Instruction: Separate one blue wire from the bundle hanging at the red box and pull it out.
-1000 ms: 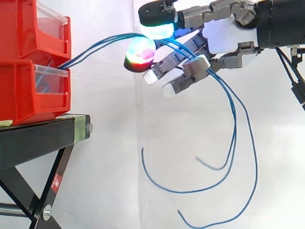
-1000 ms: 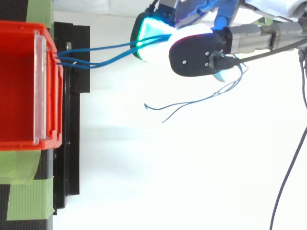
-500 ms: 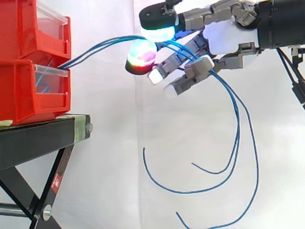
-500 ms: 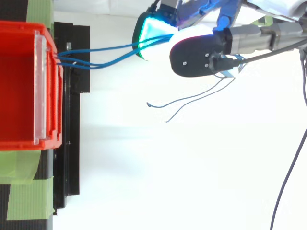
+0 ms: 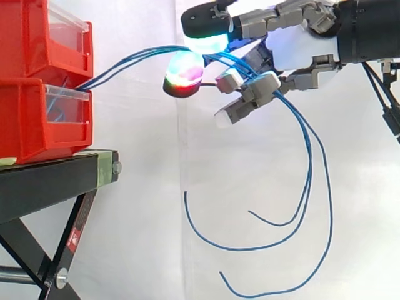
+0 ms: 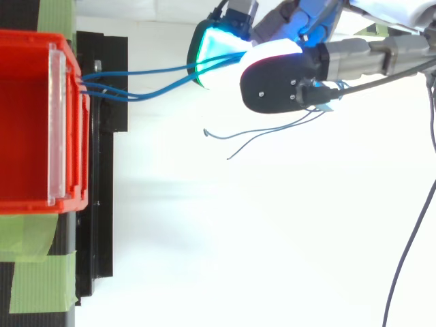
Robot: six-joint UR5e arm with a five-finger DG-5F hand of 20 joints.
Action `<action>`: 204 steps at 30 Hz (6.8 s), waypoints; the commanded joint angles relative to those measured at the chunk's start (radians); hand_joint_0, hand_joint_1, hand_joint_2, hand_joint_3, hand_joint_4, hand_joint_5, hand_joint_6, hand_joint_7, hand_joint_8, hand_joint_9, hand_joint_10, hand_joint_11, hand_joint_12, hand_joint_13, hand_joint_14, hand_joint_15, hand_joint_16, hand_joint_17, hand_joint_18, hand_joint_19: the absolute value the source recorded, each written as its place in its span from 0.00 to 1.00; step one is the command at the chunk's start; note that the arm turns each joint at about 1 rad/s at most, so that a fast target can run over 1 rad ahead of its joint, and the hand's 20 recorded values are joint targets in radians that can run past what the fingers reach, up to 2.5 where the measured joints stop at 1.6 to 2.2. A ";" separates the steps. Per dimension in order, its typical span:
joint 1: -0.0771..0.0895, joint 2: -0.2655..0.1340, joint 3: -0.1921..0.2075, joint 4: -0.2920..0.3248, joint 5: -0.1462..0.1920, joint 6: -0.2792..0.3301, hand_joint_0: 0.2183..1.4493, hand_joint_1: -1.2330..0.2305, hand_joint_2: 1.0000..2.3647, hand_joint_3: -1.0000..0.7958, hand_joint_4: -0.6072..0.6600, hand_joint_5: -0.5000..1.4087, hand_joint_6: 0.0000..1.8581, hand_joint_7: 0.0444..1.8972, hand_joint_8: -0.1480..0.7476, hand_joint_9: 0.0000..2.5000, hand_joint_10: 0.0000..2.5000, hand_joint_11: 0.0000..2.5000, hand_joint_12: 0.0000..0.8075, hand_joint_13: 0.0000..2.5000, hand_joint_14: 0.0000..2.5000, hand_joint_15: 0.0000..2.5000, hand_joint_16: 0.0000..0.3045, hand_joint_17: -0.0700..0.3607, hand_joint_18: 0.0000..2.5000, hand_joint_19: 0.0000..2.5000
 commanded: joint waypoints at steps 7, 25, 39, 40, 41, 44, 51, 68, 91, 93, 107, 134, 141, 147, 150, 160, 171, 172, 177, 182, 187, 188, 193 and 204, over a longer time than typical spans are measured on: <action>-0.006 0.000 0.000 -0.003 -0.001 0.000 0.32 0.41 0.01 0.47 0.65 0.16 0.47 0.42 0.61 0.48 0.01 0.47 0.51 0.63 0.01 0.54 0.20 0.48 0.30 0.15; -0.007 0.034 0.013 -0.018 -0.001 0.000 0.32 0.37 0.02 0.45 0.65 0.16 0.46 0.42 0.58 0.47 0.01 0.46 0.50 0.61 0.01 0.56 0.19 0.46 0.30 0.16; -0.003 0.034 0.014 -0.034 0.002 -0.006 0.31 0.38 0.02 0.44 0.65 0.16 0.46 0.43 0.58 0.46 0.01 0.45 0.49 0.61 0.01 0.55 0.19 0.46 0.29 0.16; -0.003 0.034 0.014 -0.037 0.005 -0.006 0.31 0.38 0.02 0.44 0.65 0.16 0.46 0.43 0.58 0.46 0.01 0.46 0.50 0.61 0.01 0.55 0.19 0.46 0.29 0.16; -0.003 0.034 0.016 -0.040 0.005 -0.006 0.30 0.38 0.02 0.43 0.65 0.16 0.46 0.43 0.58 0.46 0.01 0.46 0.49 0.61 0.01 0.55 0.19 0.46 0.29 0.16; -0.003 0.034 0.014 -0.047 0.005 -0.006 0.30 0.38 0.01 0.43 0.65 0.16 0.46 0.42 0.58 0.46 0.01 0.46 0.50 0.61 0.01 0.55 0.19 0.46 0.29 0.16; -0.004 0.034 0.014 -0.047 0.005 -0.006 0.29 0.38 0.01 0.40 0.65 0.16 0.46 0.43 0.58 0.46 0.01 0.45 0.50 0.60 0.01 0.55 0.19 0.47 0.29 0.16; -0.003 0.034 0.016 -0.057 0.006 -0.005 0.28 0.39 0.01 0.36 0.65 0.16 0.45 0.43 0.59 0.47 0.01 0.45 0.50 0.61 0.01 0.55 0.19 0.47 0.30 0.16; -0.003 0.034 0.014 -0.078 0.005 -0.006 0.29 0.44 0.01 0.37 0.63 0.19 0.43 0.49 0.60 0.51 0.01 0.45 0.52 0.61 0.01 0.52 0.19 0.46 0.32 0.17; -0.003 0.034 0.016 -0.078 0.005 -0.006 0.28 0.45 0.01 0.37 0.63 0.19 0.43 0.49 0.60 0.51 0.01 0.44 0.53 0.61 0.01 0.52 0.19 0.46 0.32 0.17; -0.001 0.034 0.016 -0.080 0.006 -0.006 0.30 0.44 0.01 0.37 0.63 0.20 0.41 0.51 0.60 0.52 0.01 0.44 0.54 0.61 0.01 0.50 0.18 0.45 0.32 0.17; 0.000 0.034 0.016 -0.080 0.006 -0.006 0.29 0.50 0.01 0.37 0.61 0.21 0.39 0.56 0.59 0.55 0.01 0.43 0.52 0.62 0.01 0.50 0.18 0.45 0.34 0.18; 0.000 0.034 0.016 -0.080 0.006 -0.006 0.30 0.50 0.01 0.41 0.62 0.22 0.37 0.56 0.59 0.55 0.01 0.42 0.52 0.62 0.01 0.50 0.18 0.45 0.33 0.18; 0.000 0.034 0.016 -0.080 0.006 -0.006 0.32 0.49 0.01 0.44 0.63 0.22 0.35 0.57 0.62 0.56 0.01 0.42 0.57 0.63 0.01 0.49 0.19 0.46 0.35 0.17; 0.000 0.034 0.014 -0.080 0.006 -0.006 0.32 0.49 0.01 0.45 0.64 0.22 0.35 0.58 0.62 0.57 0.01 0.42 0.58 0.63 0.01 0.49 0.19 0.47 0.36 0.17; 0.002 0.034 0.016 -0.080 0.006 -0.006 0.33 0.47 0.01 0.45 0.65 0.23 0.32 0.64 0.61 0.57 0.01 0.43 0.57 0.62 0.01 0.49 0.19 0.46 0.35 0.17; 0.002 0.034 0.016 -0.086 0.006 -0.006 0.26 0.48 0.01 0.33 0.64 0.22 0.34 0.62 0.59 0.55 0.01 0.43 0.56 0.61 0.01 0.49 0.18 0.45 0.34 0.18; 0.002 0.034 0.014 -0.090 0.006 -0.006 0.26 0.49 0.01 0.32 0.65 0.22 0.34 0.61 0.60 0.55 0.01 0.42 0.56 0.61 0.01 0.49 0.19 0.46 0.34 0.18; 0.005 0.034 0.016 -0.110 0.003 -0.005 0.23 0.46 0.00 0.29 0.67 0.21 0.35 0.60 0.61 0.55 0.01 0.42 0.58 0.61 0.01 0.49 0.20 0.47 0.35 0.17; 0.005 0.034 0.014 -0.110 0.003 -0.003 0.23 0.35 0.00 0.29 0.67 0.20 0.39 0.54 0.61 0.53 0.01 0.45 0.59 0.60 0.01 0.49 0.20 0.47 0.34 0.17; 0.005 0.034 0.016 -0.110 0.005 -0.003 0.26 0.31 0.00 0.32 0.66 0.19 0.42 0.50 0.60 0.52 0.01 0.45 0.56 0.58 0.01 0.49 0.19 0.46 0.33 0.17; 0.005 0.034 0.016 -0.110 0.005 -0.003 0.27 0.31 0.01 0.32 0.65 0.19 0.43 0.50 0.59 0.52 0.01 0.45 0.55 0.58 0.01 0.49 0.18 0.45 0.33 0.17; 0.005 0.034 0.016 -0.109 0.005 -0.002 0.29 0.33 0.01 0.36 0.64 0.19 0.44 0.50 0.59 0.53 0.01 0.46 0.55 0.58 0.01 0.49 0.18 0.44 0.33 0.17; 0.005 0.034 0.014 -0.110 0.005 -0.002 0.29 0.35 0.02 0.44 0.61 0.19 0.47 0.50 0.61 0.54 0.01 0.46 0.55 0.59 0.01 0.49 0.17 0.44 0.34 0.18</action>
